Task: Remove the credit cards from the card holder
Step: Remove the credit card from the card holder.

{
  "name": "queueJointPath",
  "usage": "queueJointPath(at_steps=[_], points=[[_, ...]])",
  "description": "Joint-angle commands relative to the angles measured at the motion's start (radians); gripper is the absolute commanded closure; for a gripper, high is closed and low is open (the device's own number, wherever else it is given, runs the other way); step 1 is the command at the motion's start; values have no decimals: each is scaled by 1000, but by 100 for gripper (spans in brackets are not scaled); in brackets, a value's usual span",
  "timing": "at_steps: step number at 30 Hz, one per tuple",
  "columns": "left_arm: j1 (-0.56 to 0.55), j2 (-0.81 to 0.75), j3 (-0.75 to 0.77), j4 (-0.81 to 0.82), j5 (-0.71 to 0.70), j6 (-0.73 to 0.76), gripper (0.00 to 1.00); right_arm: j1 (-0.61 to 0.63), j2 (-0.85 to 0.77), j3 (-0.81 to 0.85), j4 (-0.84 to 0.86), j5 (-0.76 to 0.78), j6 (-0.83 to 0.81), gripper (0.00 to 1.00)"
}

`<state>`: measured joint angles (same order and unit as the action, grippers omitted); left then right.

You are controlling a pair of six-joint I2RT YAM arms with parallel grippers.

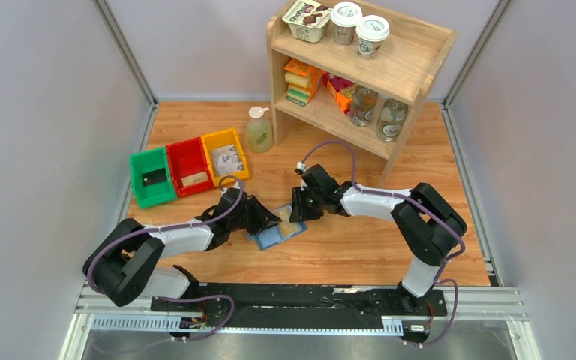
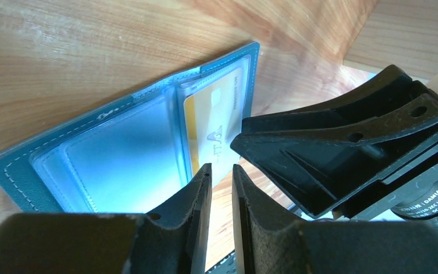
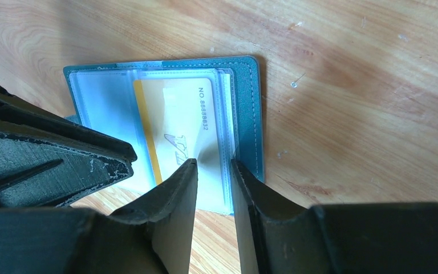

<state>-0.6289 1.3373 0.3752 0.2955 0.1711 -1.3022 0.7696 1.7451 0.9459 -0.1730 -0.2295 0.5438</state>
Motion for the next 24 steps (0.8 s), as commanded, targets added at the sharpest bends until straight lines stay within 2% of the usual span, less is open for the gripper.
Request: queueJointPath(at_steps=[1, 12, 19, 24], points=[[-5, 17, 36, 7, -5, -9, 73, 10, 5, -30, 4, -21, 19, 66], [-5, 79, 48, -61, -27, -2, 71, 10, 4, -33, 10, -17, 24, 66], [-5, 76, 44, 39, -1, 9, 71, 10, 10, -35, 20, -28, 31, 66], [-5, 8, 2, 122, -11, -6, 74, 10, 10, -38, 23, -36, 35, 66]])
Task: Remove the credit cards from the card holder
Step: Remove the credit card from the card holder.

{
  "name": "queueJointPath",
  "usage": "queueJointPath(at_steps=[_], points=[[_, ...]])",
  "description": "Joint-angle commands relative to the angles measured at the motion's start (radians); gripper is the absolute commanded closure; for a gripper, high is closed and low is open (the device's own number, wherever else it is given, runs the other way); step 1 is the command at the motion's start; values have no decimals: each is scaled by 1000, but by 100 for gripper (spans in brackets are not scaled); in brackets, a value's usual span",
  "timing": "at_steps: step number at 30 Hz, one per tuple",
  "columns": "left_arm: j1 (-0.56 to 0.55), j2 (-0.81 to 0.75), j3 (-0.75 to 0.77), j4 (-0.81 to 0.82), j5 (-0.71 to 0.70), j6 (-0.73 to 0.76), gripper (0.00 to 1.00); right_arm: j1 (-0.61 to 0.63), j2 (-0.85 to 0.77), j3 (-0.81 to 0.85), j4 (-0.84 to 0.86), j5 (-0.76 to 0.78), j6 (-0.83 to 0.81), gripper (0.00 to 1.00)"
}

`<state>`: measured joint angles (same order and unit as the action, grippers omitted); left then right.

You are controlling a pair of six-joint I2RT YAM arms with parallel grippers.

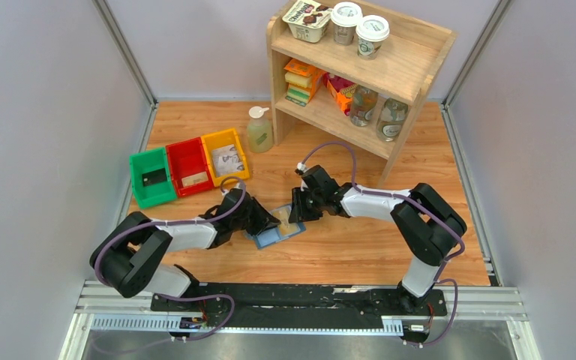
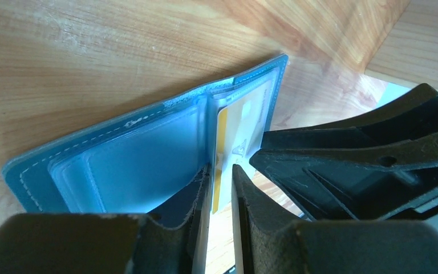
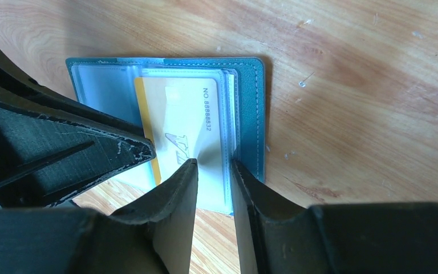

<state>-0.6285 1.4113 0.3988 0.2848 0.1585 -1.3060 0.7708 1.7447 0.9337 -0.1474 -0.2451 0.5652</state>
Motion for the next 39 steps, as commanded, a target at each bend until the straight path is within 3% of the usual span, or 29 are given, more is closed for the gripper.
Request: queueJointPath(at_steps=[1, 10, 20, 25, 31, 36, 39], points=[[-5, -75, -31, 145, -2, -4, 74, 8, 10, -29, 0, -23, 16, 66], [-4, -81, -45, 243, 22, -9, 78, 8, 22, -26, 14, -45, 30, 66], [-5, 21, -57, 359, 79, 2, 80, 7, 36, -35, 37, -69, 51, 67], [-5, 48, -77, 415, 75, -1, 87, 5, 41, -38, 45, -79, 59, 67], [-4, 44, -100, 422, 56, 13, 100, 4, 56, -42, 54, -83, 65, 69], [-4, 11, -133, 393, 23, 25, 100, -2, 72, -49, 62, -80, 71, 70], [1, -29, -143, 283, -3, 42, 100, -7, 78, -55, 62, -77, 73, 71]])
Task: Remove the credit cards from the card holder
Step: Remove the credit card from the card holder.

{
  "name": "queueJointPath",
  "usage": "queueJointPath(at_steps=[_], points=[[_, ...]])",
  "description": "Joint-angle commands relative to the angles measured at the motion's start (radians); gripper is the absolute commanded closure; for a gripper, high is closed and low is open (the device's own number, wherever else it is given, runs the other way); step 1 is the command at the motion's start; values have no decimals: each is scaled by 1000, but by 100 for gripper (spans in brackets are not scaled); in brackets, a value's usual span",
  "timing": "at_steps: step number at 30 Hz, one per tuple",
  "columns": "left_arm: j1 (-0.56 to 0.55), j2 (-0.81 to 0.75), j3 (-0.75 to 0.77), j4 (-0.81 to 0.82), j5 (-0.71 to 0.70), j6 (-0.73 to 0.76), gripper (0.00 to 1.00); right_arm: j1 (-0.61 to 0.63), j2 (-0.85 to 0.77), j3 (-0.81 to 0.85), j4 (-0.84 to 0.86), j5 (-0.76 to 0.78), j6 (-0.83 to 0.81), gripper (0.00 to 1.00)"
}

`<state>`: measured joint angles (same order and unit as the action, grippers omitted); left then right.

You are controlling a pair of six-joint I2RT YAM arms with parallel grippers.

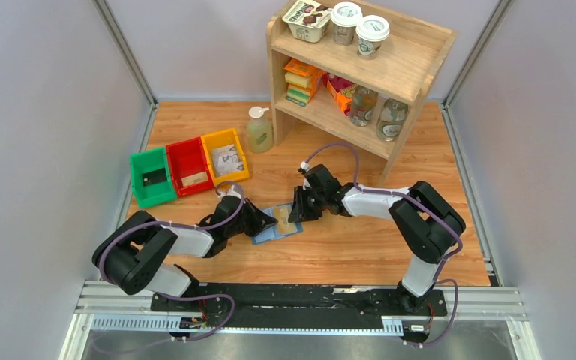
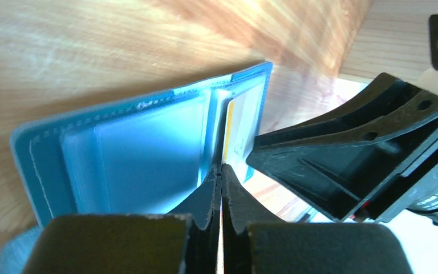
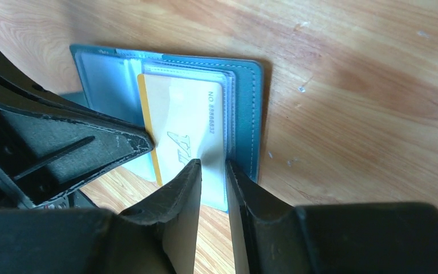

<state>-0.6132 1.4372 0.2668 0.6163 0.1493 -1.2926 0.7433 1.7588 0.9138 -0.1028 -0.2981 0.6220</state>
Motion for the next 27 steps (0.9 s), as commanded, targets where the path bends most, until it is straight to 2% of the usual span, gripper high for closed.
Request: queueJointPath(at_steps=[1, 7, 15, 27], points=[[-13, -79, -14, -103, -10, 41, 100, 18, 65, -36, 18, -22, 16, 71], [-3, -179, -26, -303, -89, 52, 100, 18, 71, -39, 20, -24, 24, 72], [6, -258, -58, -434, -126, 24, 100, 18, 59, -36, 14, -16, 21, 73], [7, -339, -63, -429, -122, 32, 99, 19, -56, 57, -64, 5, -36, 68]])
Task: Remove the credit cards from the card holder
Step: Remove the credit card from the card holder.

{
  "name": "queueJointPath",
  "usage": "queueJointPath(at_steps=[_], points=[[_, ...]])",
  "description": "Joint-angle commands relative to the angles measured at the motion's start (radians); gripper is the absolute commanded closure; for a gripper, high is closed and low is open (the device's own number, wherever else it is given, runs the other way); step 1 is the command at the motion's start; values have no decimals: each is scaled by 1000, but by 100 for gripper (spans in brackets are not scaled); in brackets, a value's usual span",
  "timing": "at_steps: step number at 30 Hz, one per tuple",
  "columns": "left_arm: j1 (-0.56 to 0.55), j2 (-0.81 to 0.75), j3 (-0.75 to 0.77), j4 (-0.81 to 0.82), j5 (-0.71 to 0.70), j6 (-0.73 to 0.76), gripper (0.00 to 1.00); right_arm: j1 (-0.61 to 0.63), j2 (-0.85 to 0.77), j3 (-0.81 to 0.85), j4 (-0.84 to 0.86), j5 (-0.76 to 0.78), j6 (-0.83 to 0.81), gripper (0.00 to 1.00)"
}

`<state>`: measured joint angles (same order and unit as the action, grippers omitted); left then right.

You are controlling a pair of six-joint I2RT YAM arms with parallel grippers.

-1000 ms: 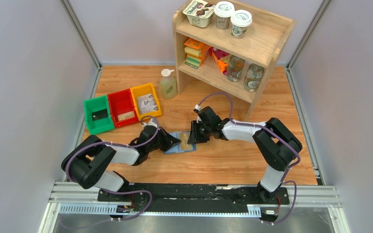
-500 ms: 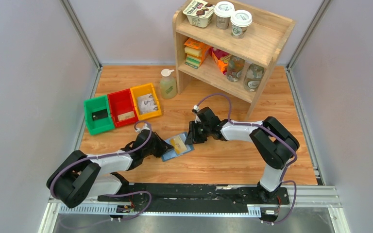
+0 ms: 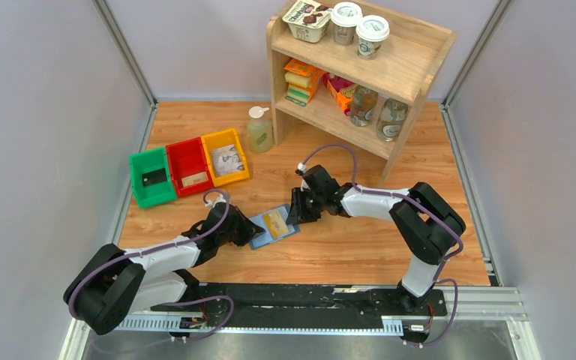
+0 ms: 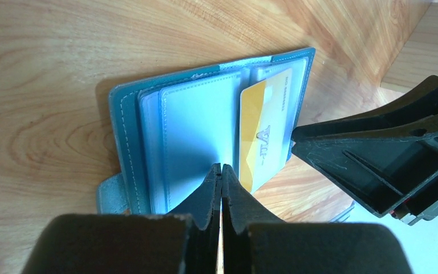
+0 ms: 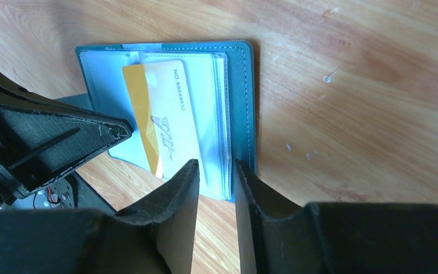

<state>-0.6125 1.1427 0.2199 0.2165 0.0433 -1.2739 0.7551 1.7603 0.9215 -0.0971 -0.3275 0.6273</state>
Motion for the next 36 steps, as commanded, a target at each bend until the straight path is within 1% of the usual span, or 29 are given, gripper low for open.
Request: queueJointPath(at_steps=[1, 2, 3, 4, 5, 6, 10, 12, 17, 26, 27, 36], points=[[7, -52, -19, -29, -16, 13, 94, 7, -64, 56, -73, 38, -46, 68], [7, -73, -17, -29, -16, 16, 92, 7, -71, 62, -73, 38, -51, 68], [7, -83, -17, -34, -20, 18, 86, 7, -74, 68, -69, 36, -55, 70], [7, -104, -17, -35, -23, 21, 78, 7, -79, 68, -58, 33, -60, 71], [7, -113, -16, -42, -28, 22, 74, 7, -81, 71, -49, 25, -64, 72], [7, -133, -17, -45, -34, 24, 67, 7, -78, 77, -40, 15, -67, 73], [7, -169, -14, -43, -37, 28, 55, 7, -50, 105, -18, -22, -74, 79], [5, -169, -13, -31, -31, 31, 52, 7, -26, 112, -7, -30, -67, 81], [7, -129, -5, 33, 7, 39, 48, 6, 44, 99, 40, -82, -43, 83], [7, -23, -1, 126, 56, 31, 44, -26, 93, -9, 88, -88, -17, 84], [7, -15, 2, 129, 58, 31, 44, -30, 96, -21, 118, -90, -15, 84], [7, 41, 13, 126, 46, 36, 44, -51, 108, -95, 152, -88, -6, 84]])
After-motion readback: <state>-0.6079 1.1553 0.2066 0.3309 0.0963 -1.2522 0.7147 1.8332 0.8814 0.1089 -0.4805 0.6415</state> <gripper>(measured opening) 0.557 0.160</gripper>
